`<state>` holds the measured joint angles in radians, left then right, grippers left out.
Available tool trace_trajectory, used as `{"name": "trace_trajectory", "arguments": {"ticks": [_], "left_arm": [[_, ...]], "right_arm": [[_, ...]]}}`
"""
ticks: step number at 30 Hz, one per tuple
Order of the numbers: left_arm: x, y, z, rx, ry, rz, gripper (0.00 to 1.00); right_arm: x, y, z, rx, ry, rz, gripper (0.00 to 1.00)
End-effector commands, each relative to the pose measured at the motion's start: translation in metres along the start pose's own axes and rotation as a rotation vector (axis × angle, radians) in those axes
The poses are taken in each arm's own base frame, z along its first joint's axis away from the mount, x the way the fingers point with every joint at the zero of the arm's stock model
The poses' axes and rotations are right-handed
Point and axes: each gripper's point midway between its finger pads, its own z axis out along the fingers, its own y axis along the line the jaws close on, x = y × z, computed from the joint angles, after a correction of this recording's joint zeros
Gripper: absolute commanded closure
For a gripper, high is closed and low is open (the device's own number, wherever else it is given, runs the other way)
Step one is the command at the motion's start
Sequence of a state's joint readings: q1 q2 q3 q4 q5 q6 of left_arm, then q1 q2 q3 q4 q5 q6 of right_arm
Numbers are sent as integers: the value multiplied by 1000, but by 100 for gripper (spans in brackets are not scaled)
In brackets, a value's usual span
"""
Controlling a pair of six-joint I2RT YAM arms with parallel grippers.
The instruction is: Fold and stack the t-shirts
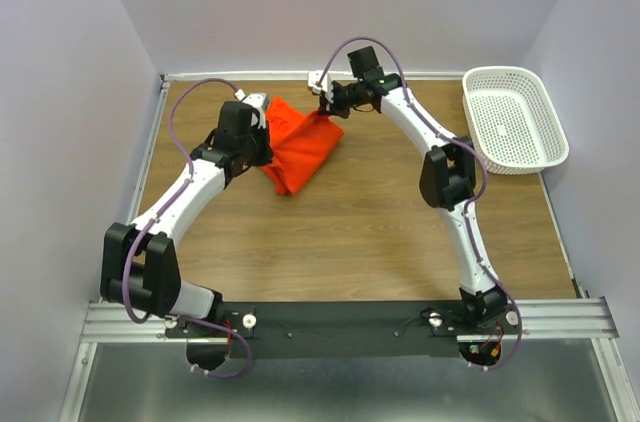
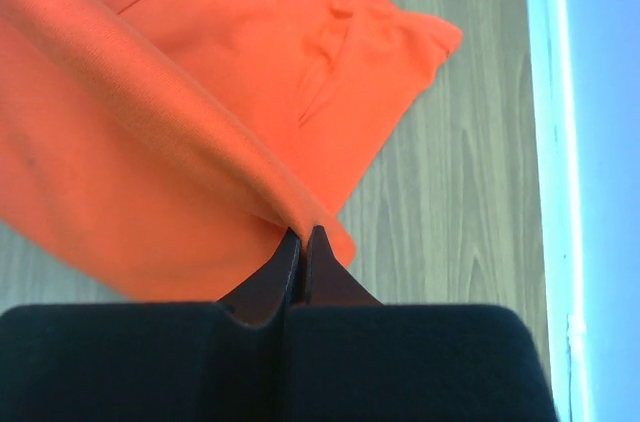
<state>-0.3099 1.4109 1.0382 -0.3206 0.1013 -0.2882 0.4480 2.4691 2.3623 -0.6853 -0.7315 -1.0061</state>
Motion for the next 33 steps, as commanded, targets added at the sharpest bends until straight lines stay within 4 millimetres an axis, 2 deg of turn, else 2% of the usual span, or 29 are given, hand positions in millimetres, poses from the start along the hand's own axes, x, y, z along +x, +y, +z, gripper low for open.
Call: {"name": "trace_trajectory", "arguments": {"ticks": [1,4,8,14,18,22,33], "left_arm": [[-30,17,-10,-54,-63,3,100],[-44,31,-14,-94,-89,-2,100],[-59,52,-15,-152,-123,-21,100],[-64,83,-1,-206,-129,-51,100],[-60,102,12,-222,-110,-73,100],[-57,106,20,-200,-100,-86,100],[-49,120,37,-205,-66,-104,100]], "right_arm": [[-21,-36,16,149,-37,-23,99],[-31,-48,23,205,-75,-21,99],[-41,-54,40,244,-118,-14,99],[-43,-54,67,297,-129,-23,99],[-42,-65,73,356,-145,-11,99],[-38,-70,75,384,-152,-5,99],[-35,-67,87,400,-153,-10,99]]}}
